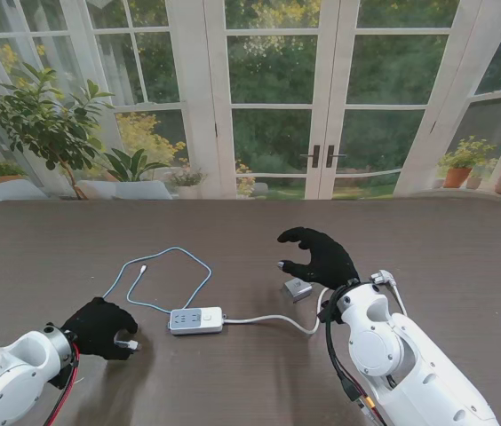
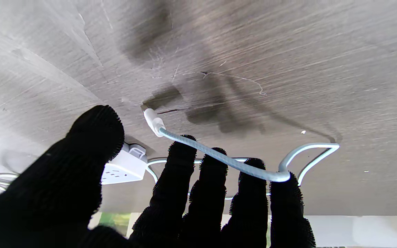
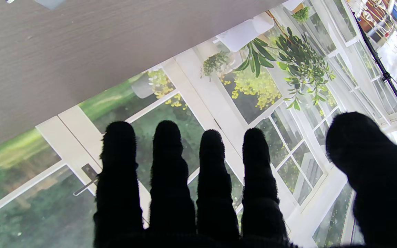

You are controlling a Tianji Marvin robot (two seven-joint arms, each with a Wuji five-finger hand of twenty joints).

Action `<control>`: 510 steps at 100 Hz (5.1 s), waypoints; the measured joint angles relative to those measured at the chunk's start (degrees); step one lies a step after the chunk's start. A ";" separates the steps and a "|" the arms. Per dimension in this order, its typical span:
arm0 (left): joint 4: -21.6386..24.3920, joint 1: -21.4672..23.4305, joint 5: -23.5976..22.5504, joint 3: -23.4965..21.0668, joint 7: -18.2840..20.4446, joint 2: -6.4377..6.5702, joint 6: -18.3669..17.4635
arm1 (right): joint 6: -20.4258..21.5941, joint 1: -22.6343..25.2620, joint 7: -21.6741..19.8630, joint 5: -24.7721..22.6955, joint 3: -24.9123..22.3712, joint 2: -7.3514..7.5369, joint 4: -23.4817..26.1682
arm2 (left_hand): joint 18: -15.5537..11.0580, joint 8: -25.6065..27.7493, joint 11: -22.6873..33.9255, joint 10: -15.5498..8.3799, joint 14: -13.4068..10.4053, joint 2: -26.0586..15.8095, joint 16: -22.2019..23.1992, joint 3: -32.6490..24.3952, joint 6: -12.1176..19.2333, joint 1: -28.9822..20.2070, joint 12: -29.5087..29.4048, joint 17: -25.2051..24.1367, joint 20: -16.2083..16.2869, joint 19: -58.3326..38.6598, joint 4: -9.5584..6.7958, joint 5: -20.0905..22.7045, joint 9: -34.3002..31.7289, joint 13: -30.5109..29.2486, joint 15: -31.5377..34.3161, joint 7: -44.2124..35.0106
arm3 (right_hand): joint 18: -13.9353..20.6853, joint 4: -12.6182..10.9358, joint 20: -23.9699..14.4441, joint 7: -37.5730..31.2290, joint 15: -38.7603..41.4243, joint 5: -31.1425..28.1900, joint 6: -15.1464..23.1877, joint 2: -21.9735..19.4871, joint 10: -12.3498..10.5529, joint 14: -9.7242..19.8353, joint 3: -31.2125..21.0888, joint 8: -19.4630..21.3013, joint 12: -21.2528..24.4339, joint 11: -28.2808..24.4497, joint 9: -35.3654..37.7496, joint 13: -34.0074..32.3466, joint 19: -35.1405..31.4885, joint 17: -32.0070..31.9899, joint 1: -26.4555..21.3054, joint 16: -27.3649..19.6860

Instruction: Set up the charging station

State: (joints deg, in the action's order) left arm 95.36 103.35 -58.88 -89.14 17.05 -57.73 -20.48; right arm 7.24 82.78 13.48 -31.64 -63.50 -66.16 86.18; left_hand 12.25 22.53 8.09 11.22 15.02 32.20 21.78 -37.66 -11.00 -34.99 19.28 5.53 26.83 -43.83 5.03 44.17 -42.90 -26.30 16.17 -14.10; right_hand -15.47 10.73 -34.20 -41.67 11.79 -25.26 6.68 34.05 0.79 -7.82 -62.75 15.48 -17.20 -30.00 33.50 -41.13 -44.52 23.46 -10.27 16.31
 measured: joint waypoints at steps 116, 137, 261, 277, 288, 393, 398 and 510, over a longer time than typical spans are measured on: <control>-5.18 -2.30 11.06 3.90 -4.24 -0.12 0.48 | -0.15 -0.67 -0.04 1.67 0.50 -0.29 -1.32 | 2.25 7.11 9.76 -1.31 2.40 0.01 9.65 1.43 7.07 -13.50 22.44 7.35 2.82 -11.98 3.41 11.28 -22.15 -19.61 15.96 -28.09 | 0.00 -0.54 0.00 0.00 0.32 0.00 -0.82 -0.06 0.05 0.00 0.00 0.00 0.00 0.00 0.06 -0.57 -0.13 0.05 -0.01 0.00; -5.72 -2.56 13.89 4.24 -4.60 -0.74 0.23 | -0.15 -0.77 -0.13 1.86 0.59 -0.32 -1.49 | 2.69 6.28 9.81 -1.31 3.02 0.11 9.67 0.95 7.08 -13.50 22.44 8.31 2.82 -12.08 3.99 13.02 -24.06 -21.57 16.54 -28.33 | 0.00 -0.54 0.00 0.00 0.32 0.00 -0.96 -0.81 0.06 0.00 0.00 0.00 0.00 0.00 0.06 -0.57 -0.16 0.06 -0.01 0.00; -11.97 -5.42 43.46 11.07 -9.29 -4.35 2.56 | -0.12 -1.15 -0.03 2.48 1.07 -0.50 -2.16 | -3.27 8.63 26.05 -2.86 -10.18 -0.05 23.26 3.21 3.25 -9.03 34.70 54.96 40.11 -59.68 4.46 14.19 -29.02 -45.89 81.28 -25.09 | 0.00 -0.56 0.00 0.00 0.44 0.12 -1.59 -0.81 0.14 0.00 0.00 0.00 0.00 0.00 0.06 -1.07 -0.83 0.17 -0.01 0.00; -12.42 -5.95 44.83 11.89 -9.69 -4.67 2.85 | -0.13 -1.18 0.01 2.51 1.08 -0.52 -2.22 | -3.64 9.66 28.91 -3.65 -10.66 -3.19 23.26 6.73 4.36 -9.97 36.80 55.29 41.39 -59.68 4.44 14.23 -29.86 -46.23 81.82 -24.48 | 0.00 -0.55 0.00 0.00 0.44 0.12 -1.65 -0.81 0.92 0.00 0.00 0.00 0.00 0.01 0.08 -1.07 -0.85 0.17 -0.02 0.00; -12.70 -6.17 45.12 12.04 -9.77 -4.84 2.70 | -0.14 -1.20 0.05 2.53 1.08 -0.54 -2.26 | -4.13 9.43 32.93 -4.47 -11.18 -4.80 23.26 7.54 5.09 -10.44 37.69 55.39 41.55 -59.68 4.43 14.23 -30.34 -46.27 82.28 -24.37 | 0.00 -0.56 0.00 0.00 0.44 0.12 -1.68 -0.81 0.92 0.00 0.00 0.00 0.00 0.01 0.21 -1.07 -0.86 0.17 -0.02 0.00; -11.94 -6.62 56.92 11.22 -1.48 -4.55 0.10 | -4.95 -4.61 1.20 -4.61 4.84 -0.08 -5.47 | -4.14 14.94 46.82 -5.53 -11.43 -5.28 23.37 -14.35 5.69 -3.85 42.98 55.43 42.26 -59.76 8.78 16.01 -30.51 -46.29 83.18 -30.12 | 0.00 -0.56 0.00 -0.19 1.70 -2.20 -2.04 -1.51 0.92 0.00 -0.26 0.00 0.00 -0.36 4.41 -3.43 -1.70 1.66 -0.15 0.01; -11.68 -6.54 57.57 11.07 -0.84 -4.39 -0.06 | -5.70 -5.72 1.20 -5.71 5.69 0.00 -6.64 | -4.14 14.94 46.82 -5.53 -11.43 -5.28 23.37 -14.35 5.69 -3.85 42.98 55.43 42.26 -59.76 8.78 16.01 -30.51 -46.28 83.18 -30.12 | 0.00 -0.56 0.00 -0.69 2.00 -3.52 -2.08 -1.51 0.92 -0.01 -0.33 0.00 0.00 -0.39 5.19 -4.03 -2.30 2.16 -0.20 0.12; -10.24 -5.57 61.41 11.19 -1.19 -4.33 -2.09 | -7.50 -23.35 3.81 -22.61 27.27 3.12 -26.73 | -4.14 14.67 46.82 -5.54 -11.43 -5.30 23.36 -11.30 5.34 -5.06 43.01 55.45 42.26 -59.78 8.75 16.21 -30.61 -46.30 83.19 -29.68 | 6.29 1.82 -4.35 -8.16 31.90 -6.18 0.99 33.20 -5.12 6.82 -14.11 3.54 -7.63 -10.59 6.32 -17.76 -33.59 14.86 -3.70 14.98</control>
State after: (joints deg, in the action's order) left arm 85.12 97.78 2.53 -77.95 15.86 -62.06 -22.56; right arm -0.26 59.43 17.29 -54.25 -36.23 -63.04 59.45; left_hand 8.11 37.20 54.92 5.68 3.59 26.90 45.14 -48.96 -5.66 -40.05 62.29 60.98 69.09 -103.62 13.78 60.38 -73.52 -72.60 99.36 -43.78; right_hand -9.18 12.55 -38.55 -49.83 43.69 -31.44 7.67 67.25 -4.33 -1.00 -76.86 19.02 -24.83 -40.59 39.82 -58.89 -78.11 38.32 -13.96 31.29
